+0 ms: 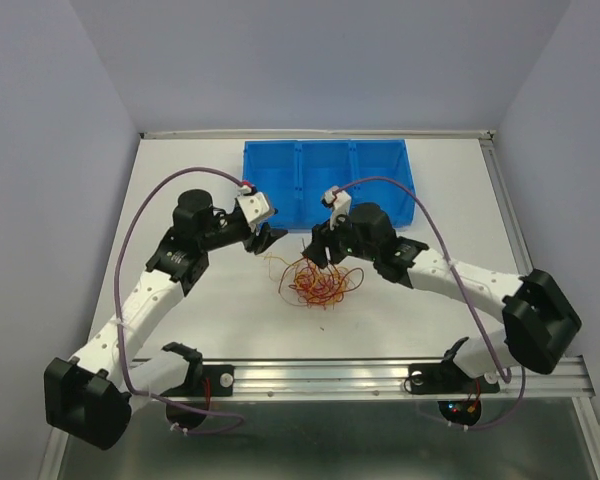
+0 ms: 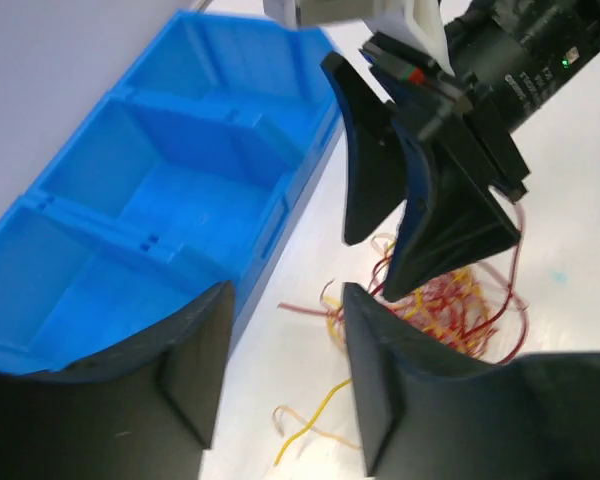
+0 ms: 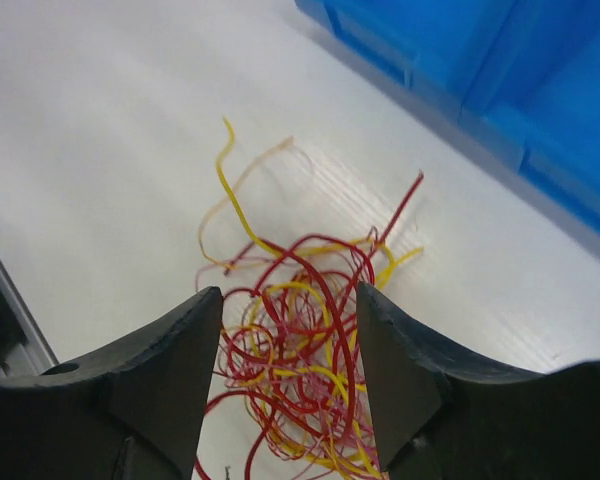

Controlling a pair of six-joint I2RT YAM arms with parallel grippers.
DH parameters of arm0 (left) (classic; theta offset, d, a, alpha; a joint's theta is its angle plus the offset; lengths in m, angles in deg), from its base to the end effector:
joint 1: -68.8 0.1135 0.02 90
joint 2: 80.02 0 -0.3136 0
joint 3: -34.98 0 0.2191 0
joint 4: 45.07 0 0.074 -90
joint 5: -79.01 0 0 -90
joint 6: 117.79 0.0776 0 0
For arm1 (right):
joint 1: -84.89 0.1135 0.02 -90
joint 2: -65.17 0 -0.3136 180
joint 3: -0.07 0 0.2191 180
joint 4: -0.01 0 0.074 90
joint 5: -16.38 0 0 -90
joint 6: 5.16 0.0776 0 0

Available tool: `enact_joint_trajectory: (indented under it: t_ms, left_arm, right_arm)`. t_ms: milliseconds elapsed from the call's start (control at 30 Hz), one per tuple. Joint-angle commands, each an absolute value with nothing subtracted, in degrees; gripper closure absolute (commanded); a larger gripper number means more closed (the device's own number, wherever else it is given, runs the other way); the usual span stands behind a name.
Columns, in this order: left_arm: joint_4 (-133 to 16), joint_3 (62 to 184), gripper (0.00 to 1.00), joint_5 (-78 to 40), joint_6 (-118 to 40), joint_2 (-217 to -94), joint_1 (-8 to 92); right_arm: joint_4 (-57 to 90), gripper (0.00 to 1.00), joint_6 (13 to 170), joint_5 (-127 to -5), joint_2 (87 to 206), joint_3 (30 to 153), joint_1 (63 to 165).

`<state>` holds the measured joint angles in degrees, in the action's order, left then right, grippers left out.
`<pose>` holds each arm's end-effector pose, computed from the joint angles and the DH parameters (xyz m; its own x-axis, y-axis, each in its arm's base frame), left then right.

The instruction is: Untangle the cables

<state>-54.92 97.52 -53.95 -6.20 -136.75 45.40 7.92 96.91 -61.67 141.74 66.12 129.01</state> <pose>0.1592 -0.1265 0.3887 0.2764 0.1738 -0.9452 0.8742 0.3632 0.3224 0.2076 0.2237 0.3311 -0.3938 -0.0970 -0.9140 -0.7565 0.5991 0.2624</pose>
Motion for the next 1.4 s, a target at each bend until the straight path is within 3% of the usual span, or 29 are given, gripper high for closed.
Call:
enact_joint_trajectory:
  t_ms: [0, 233, 633, 767, 833, 900, 1000, 1067, 1233, 1333, 1367]
  left_arm:
    - [-59.73, 94.21, 0.36, -49.85, 6.90, -139.52, 46.47]
    - [-72.11, 97.35, 0.34, -54.13, 27.02, -150.58, 46.65]
    - [-77.75, 99.74, 0.35, -55.28, 32.77, -157.10, 46.92]
    - [-77.58, 100.70, 0.36, -55.10, 31.89, -158.33, 47.00]
    - [-77.49, 101.23, 0.36, -55.19, 31.45, -159.38, 46.83]
    - [-77.05, 101.67, 0.36, -54.93, 31.01, -160.00, 46.83]
    - [-76.43, 102.63, 0.44, -54.41, 30.14, -161.67, 46.22]
    - [-76.35, 103.08, 0.44, -53.88, 29.96, -163.07, 45.78]
    - [-75.47, 103.52, 0.45, -52.82, 29.69, -164.22, 45.42]
    - [-75.73, 103.52, 0.60, -52.82, 29.52, -164.57, 44.37]
    - [-75.73, 103.52, 0.77, -52.30, 29.43, -164.75, 44.10]
  right_arm:
    - [12.47, 0.37, 95.30, -64.56, 146.98, 70.46, 130.25]
    - [15.73, 0.34, 93.72, -63.25, 149.89, 71.86, 130.42]
    - [21.79, 0.38, 92.05, -63.60, 155.08, 74.94, 130.60]
    - [24.16, 0.48, 91.52, -63.25, 155.17, 75.47, 130.51]
    - [24.34, 0.48, 91.52, -63.51, 155.17, 75.56, 130.60]
    - [24.61, 0.65, 91.52, -63.86, 154.99, 75.65, 130.51]
    - [24.70, 0.84, 91.52, -64.30, 154.29, 75.56, 130.60]
    - [24.70, 0.92, 91.52, -63.86, 153.85, 75.30, 130.60]
    - [24.61, 0.98, 91.61, -63.60, 153.06, 75.21, 130.60]
    - [24.61, 0.99, 91.69, -63.60, 152.97, 75.12, 130.60]
    - [24.61, 0.99, 91.78, -63.60, 152.88, 75.12, 130.60]
